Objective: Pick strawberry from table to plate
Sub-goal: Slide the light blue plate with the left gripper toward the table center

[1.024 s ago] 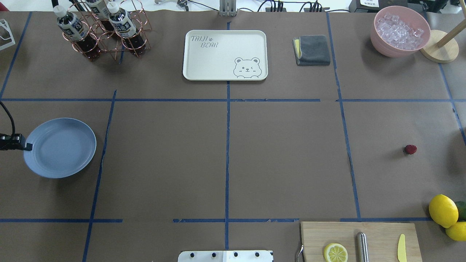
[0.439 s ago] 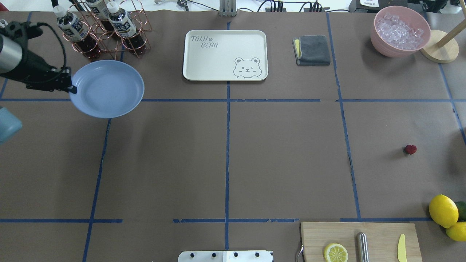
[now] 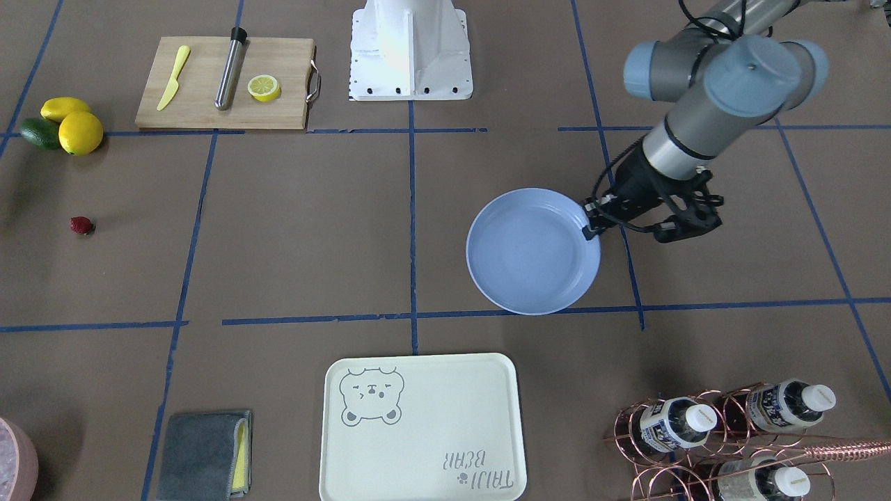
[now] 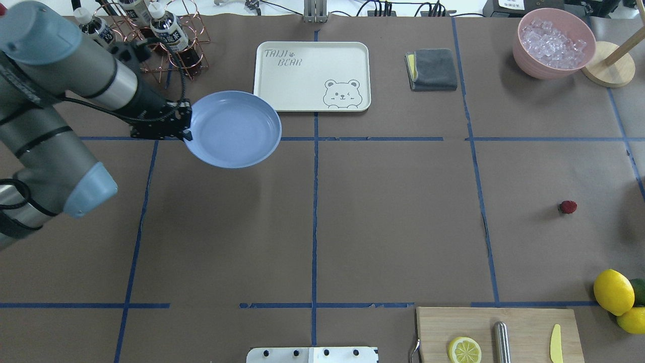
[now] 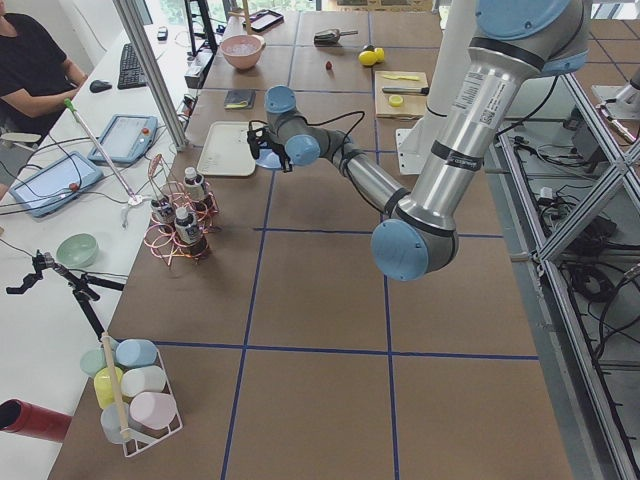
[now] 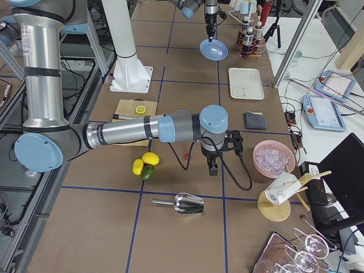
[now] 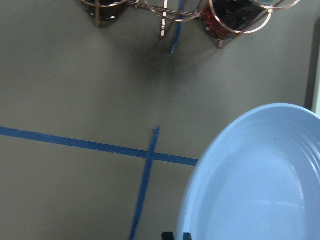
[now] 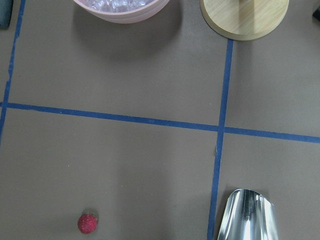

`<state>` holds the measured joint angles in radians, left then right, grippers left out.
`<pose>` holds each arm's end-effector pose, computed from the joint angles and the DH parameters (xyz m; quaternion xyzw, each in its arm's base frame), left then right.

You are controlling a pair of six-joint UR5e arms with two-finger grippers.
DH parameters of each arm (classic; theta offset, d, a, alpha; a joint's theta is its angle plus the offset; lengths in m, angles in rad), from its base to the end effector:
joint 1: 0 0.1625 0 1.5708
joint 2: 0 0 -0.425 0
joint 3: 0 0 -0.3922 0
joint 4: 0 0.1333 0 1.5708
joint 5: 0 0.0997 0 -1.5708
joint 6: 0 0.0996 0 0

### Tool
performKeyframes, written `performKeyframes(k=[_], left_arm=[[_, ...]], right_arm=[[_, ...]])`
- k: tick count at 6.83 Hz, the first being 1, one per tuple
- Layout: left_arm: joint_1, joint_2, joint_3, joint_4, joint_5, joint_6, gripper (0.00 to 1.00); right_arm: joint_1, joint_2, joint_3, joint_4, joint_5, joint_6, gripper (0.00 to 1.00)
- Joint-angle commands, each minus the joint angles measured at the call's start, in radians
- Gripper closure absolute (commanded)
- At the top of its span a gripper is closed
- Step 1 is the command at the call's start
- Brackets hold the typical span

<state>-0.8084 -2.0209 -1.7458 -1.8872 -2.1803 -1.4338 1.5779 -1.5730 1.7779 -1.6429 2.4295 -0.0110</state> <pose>0.3783 -0.5066 0.2831 -0.0411 0.5070 -0.1516 0.8475 0.0614 -0.4901 0.5590 0.0641 -0.4148 -0.0294 0.9072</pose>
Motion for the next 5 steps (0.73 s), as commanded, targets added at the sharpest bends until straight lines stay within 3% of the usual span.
performKeyframes(k=[1,4,5], left_arm=[[0.185,-0.024,0.034,-0.187,0.136,-0.291,1.00],[0.363,-0.065,0.119,-0.257,0.304,-0.333,1.00],[0.364,-0.064,0.158,-0.326,0.304,-0.335,1.00]], right_arm=[[-0.002,0.007,0.005,0.000,0.003,0.022,0.00],[-0.021,0.007,0.011,0.000,0.003,0.060,0.00],[-0.021,0.007,0.011,0.000,0.003,0.060,0.00]])
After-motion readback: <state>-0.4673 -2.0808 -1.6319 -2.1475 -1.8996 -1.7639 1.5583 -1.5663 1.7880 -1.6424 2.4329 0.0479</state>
